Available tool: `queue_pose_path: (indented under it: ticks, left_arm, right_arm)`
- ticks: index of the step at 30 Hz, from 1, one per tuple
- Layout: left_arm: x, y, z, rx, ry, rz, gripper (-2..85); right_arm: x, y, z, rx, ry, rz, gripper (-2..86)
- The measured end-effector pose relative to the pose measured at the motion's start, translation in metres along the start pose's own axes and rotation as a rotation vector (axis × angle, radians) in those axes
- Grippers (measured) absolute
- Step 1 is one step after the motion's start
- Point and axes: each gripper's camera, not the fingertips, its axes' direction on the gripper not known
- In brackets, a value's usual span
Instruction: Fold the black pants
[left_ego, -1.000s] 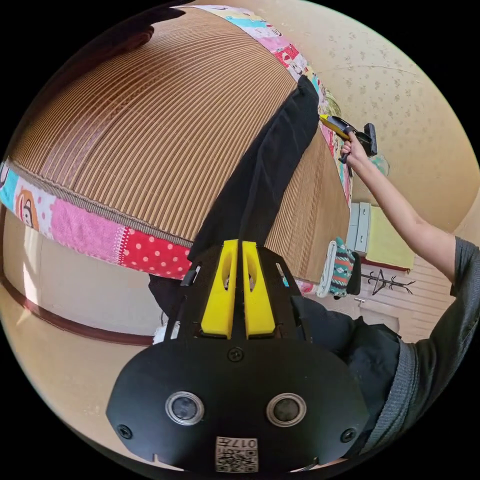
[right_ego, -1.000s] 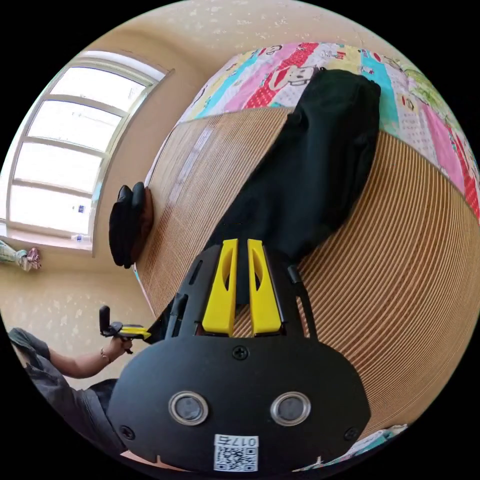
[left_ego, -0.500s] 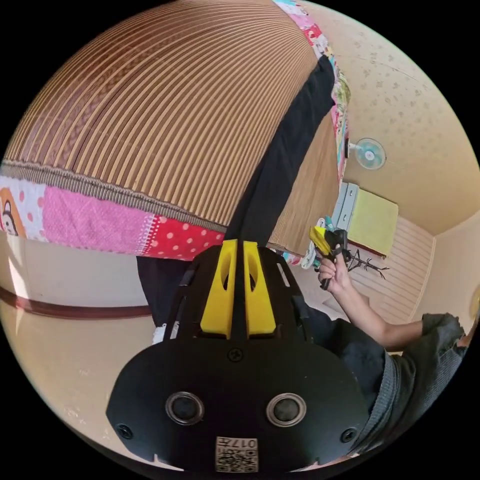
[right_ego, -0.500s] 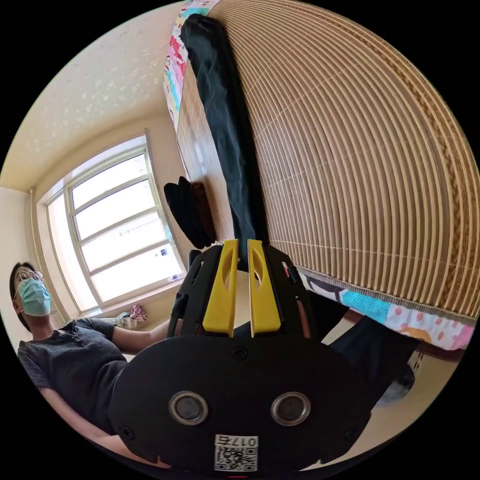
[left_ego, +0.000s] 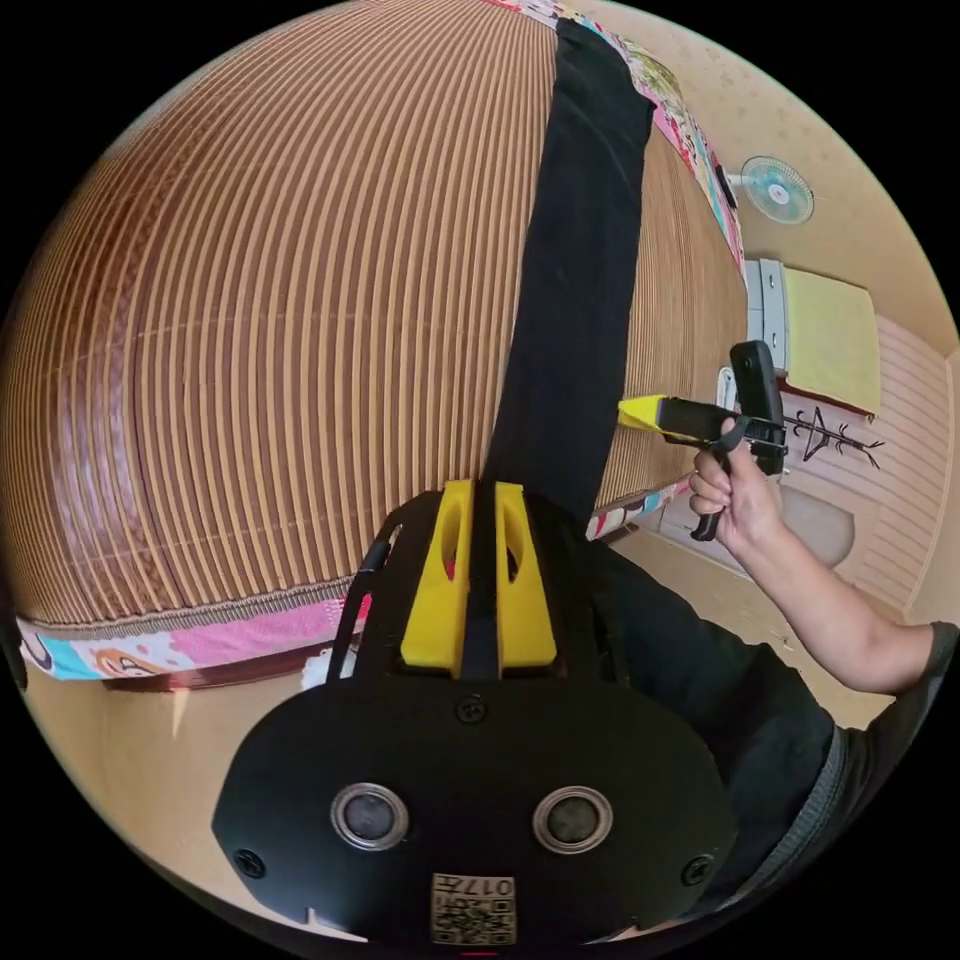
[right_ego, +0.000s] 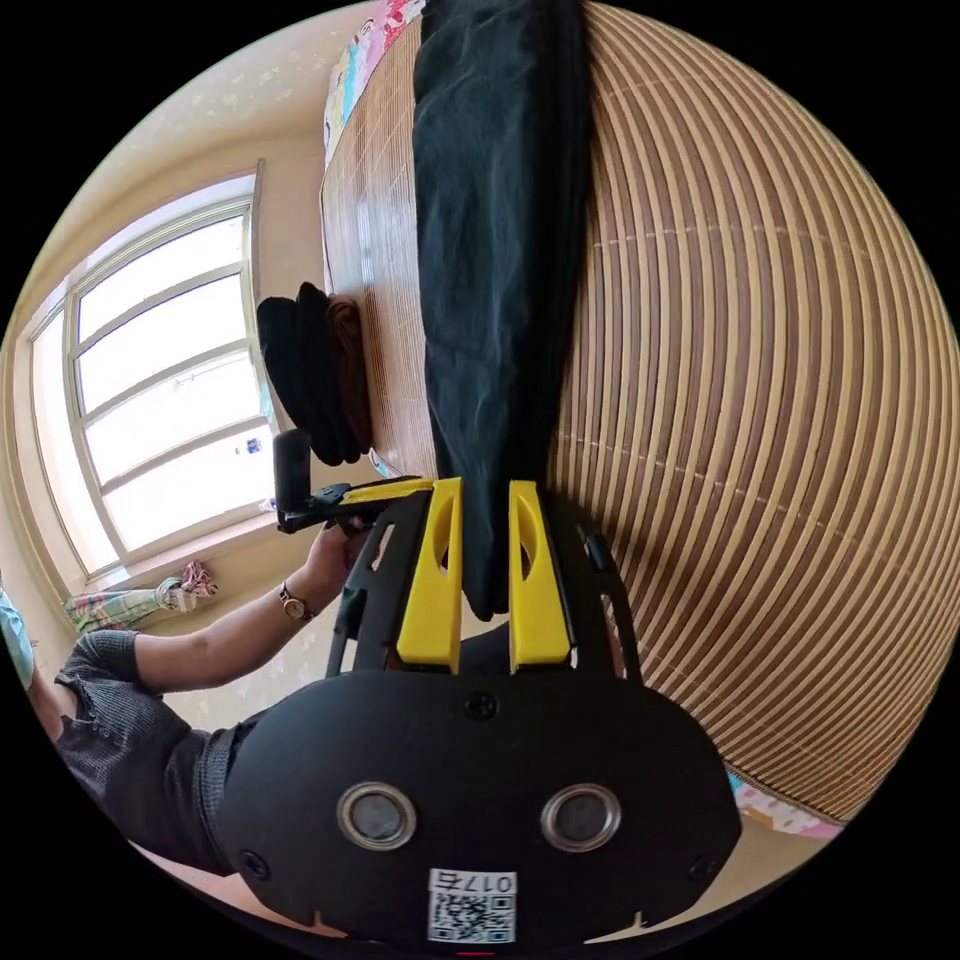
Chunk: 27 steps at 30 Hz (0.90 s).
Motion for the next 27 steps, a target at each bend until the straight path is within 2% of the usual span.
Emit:
queue_pose_path:
  ticks: [3,4,9,12,14,16,18,23,27]
  left_arm:
    - [0.001,0.003,-0.001,0.016,0.061,-0.039,2.1]
    - [0.004,0.01,0.0,0.028,0.096,-0.041,1.5]
    - [0.037,0.036,0.019,-0.004,0.241,-0.031,0.6]
    - [0.066,0.043,0.046,-0.144,0.236,-0.013,1.1]
    - [0.085,0.043,0.07,-0.308,0.191,0.043,2.5]
    - [0.091,0.04,0.072,-0.335,0.152,0.073,4.3]
    - [0.089,0.03,0.057,-0.261,0.176,0.072,5.6]
    - [0.06,-0.045,-0.006,0.052,0.406,0.003,8.6]
    - [0.057,-0.115,-0.028,0.144,0.414,0.02,11.1]
  right_arm:
    - [-0.006,0.015,0.01,-0.077,0.088,-0.021,3.1]
    - [-0.01,0.027,0.006,-0.049,0.113,-0.035,2.8]
    - [-0.004,0.083,-0.021,-0.026,0.07,0.016,2.4]
    - [0.012,0.125,-0.035,-0.032,0.099,0.064,2.8]
    - [0.029,0.145,-0.046,-0.034,0.075,0.125,3.4]
    - [0.047,0.158,-0.069,0.002,-0.011,0.133,5.4]
    - [0.056,0.161,-0.097,0.09,-0.064,0.122,8.2]
    - [0.074,0.123,-0.161,0.268,-0.1,0.099,12.0]
    - [0.085,0.049,-0.194,0.339,-0.176,0.029,12.6]
